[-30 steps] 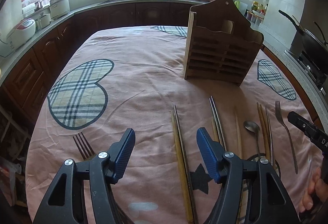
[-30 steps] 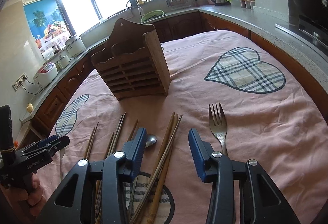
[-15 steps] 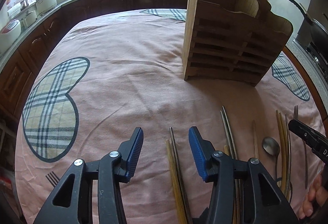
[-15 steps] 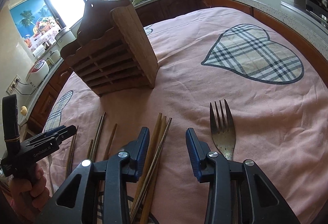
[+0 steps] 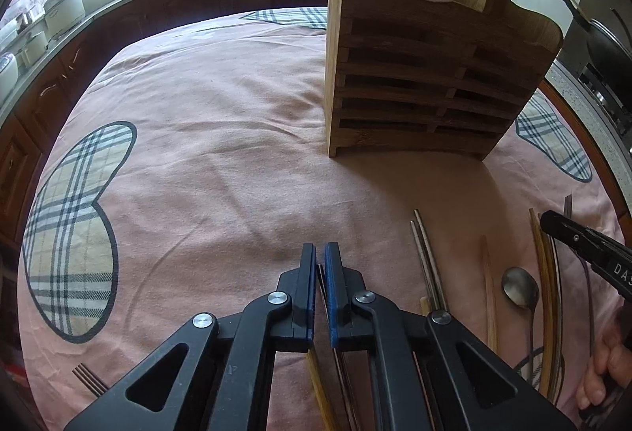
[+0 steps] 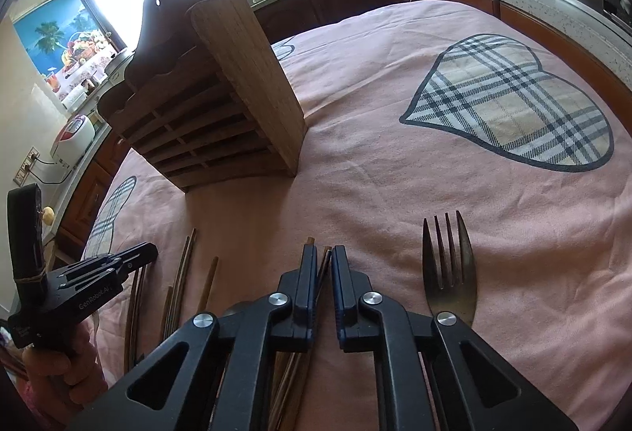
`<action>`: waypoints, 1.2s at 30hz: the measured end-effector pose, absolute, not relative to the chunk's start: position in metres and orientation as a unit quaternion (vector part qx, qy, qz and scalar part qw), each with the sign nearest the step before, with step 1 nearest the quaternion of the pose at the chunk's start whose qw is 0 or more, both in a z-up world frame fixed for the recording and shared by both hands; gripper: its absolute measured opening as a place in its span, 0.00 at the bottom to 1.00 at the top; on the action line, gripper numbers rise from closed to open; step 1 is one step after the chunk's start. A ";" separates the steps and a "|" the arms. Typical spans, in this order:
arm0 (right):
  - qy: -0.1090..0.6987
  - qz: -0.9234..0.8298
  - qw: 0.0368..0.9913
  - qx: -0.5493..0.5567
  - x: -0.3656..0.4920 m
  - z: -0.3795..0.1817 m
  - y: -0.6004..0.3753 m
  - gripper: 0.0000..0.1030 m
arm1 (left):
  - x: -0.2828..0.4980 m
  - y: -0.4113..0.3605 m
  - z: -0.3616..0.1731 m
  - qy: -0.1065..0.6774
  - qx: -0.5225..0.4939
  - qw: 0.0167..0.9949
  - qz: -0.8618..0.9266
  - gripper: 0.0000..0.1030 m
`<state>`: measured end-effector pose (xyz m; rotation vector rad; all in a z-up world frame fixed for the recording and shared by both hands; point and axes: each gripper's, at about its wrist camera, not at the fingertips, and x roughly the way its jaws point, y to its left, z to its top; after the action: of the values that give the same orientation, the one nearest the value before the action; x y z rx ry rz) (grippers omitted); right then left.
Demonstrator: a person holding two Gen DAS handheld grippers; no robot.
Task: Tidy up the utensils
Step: 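Lower the right tool onto wooden chopsticks and close it while the left tool closes on a chopstick, then lift the held chopsticks with both tools and carry them over the wooden holder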
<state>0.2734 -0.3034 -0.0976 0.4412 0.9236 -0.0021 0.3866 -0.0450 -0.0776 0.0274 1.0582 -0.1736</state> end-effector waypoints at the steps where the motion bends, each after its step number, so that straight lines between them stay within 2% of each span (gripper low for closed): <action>1: 0.439 0.000 0.874 0.209 0.272 -0.096 -0.302 0.06 | 0.385 -0.044 -0.075 0.501 0.010 0.861 -0.083 0.03; 18: 0.367 0.038 0.909 0.196 0.244 -0.025 -0.279 0.04 | 0.304 -0.006 0.020 0.408 -0.064 0.905 -0.099 0.02; 36: 0.314 0.051 0.932 0.174 0.192 0.032 -0.262 0.03 | 0.198 0.013 0.089 0.339 -0.079 0.929 -0.127 0.02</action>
<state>0.1917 -0.2617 0.0320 0.3567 0.6432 0.1051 0.1980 0.0129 0.0887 -0.1628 0.6941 -0.2604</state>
